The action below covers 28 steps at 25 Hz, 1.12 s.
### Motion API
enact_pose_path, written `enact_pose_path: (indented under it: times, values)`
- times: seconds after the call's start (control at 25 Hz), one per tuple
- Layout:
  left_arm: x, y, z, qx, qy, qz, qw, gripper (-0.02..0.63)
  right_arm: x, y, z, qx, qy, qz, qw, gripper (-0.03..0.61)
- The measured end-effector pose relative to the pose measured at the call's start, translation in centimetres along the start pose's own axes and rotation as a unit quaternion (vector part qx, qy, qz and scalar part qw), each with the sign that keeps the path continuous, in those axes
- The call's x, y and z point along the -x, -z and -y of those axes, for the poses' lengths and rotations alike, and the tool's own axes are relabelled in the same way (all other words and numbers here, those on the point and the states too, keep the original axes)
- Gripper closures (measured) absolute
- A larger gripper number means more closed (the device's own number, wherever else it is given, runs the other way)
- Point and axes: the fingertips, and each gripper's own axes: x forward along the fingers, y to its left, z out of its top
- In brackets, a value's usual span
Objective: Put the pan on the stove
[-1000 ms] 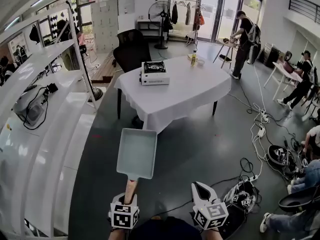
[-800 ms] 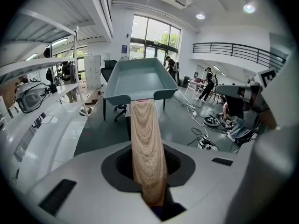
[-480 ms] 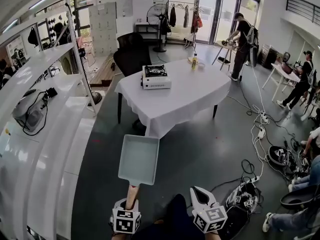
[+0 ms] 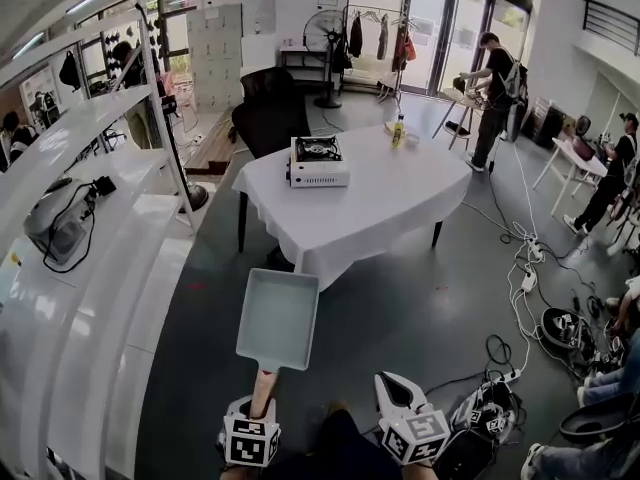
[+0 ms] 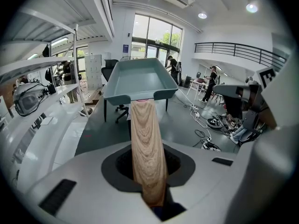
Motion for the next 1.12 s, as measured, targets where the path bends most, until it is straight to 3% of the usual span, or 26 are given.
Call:
enact_pose_path:
  times: [0.68,1.12]
  values:
    - [-10.7,-11.6,-0.9,0.021,-0.028,0.001,0.9994,0.548,-13.2,-6.4,10.1,0.018,-0.034,-0.010,0.999,0.577]
    - [-15.8,-15.2,0.0,0.035,-0.039,-0.001,0.9986,0.548,-18.2,-7.7,15.2,0.017,-0.053,-0.012,0.998,0.577]
